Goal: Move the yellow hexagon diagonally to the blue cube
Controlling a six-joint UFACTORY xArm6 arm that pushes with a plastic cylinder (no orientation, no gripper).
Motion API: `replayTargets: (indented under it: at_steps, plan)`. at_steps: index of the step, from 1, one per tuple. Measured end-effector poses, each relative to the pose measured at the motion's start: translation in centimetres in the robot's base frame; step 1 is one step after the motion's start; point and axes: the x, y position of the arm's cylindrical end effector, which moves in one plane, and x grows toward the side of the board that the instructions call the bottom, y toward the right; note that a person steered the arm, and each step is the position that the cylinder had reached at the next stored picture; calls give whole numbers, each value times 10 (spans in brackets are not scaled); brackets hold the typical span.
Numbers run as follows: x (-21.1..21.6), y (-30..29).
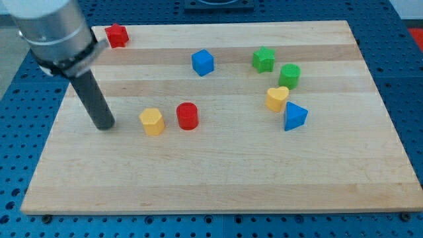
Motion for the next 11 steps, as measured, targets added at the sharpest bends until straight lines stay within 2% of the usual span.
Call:
replayTargets:
  at_steps: [1,3,7,11]
  plan:
    - [39,31]
    - [34,71]
    - [-42,69]
    - [-129,43]
